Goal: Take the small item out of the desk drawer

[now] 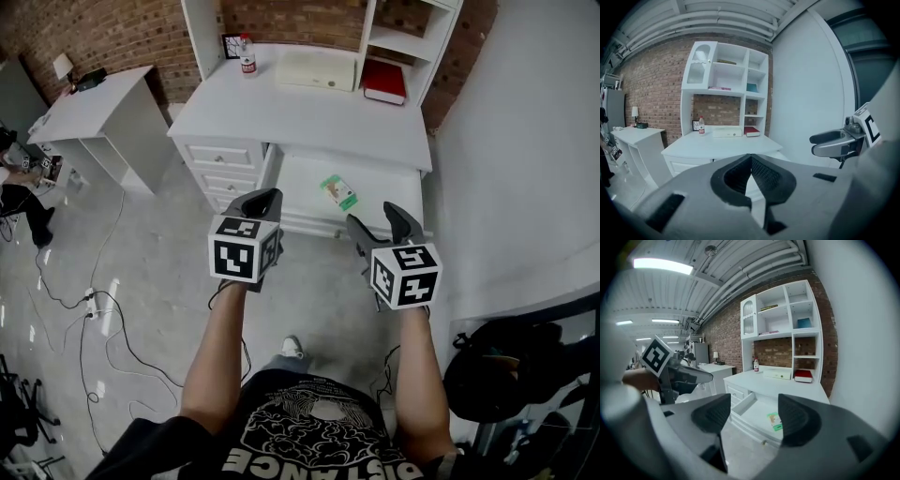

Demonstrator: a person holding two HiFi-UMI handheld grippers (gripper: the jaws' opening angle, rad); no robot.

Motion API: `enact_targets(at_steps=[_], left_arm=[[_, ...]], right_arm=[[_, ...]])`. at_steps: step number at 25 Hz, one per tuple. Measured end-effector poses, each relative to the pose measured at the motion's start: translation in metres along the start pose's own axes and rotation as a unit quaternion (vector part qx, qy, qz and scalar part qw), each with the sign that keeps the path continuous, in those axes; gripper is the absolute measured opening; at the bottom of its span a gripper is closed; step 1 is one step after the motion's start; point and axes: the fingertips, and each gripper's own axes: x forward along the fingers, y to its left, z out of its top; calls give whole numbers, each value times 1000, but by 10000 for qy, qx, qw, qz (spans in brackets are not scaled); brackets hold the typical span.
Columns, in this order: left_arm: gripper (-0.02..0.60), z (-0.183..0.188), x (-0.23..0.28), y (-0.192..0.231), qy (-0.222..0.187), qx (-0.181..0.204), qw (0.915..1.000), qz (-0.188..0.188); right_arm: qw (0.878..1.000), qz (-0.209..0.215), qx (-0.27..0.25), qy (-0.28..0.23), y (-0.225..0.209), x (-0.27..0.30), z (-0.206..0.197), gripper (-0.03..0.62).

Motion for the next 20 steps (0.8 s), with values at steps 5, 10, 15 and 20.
enact_targets(at_steps=[5,10,15,20], left_arm=[[9,3,12,26,-13,-77,10000,-40],[9,8,21,46,-9,-19,10000,-61],[9,8,31,64,-72,-96,9999,-85],[9,7,40,74,-52,-143,9998,-116]], right_arm=[[9999,-34,-63,136,4,24,5,318],[9997,-75,-102,201,10,47,12,367],[9996,-103,-128,239,12,64,18,381],[9992,-143,-117,356,9,76,17,385]])
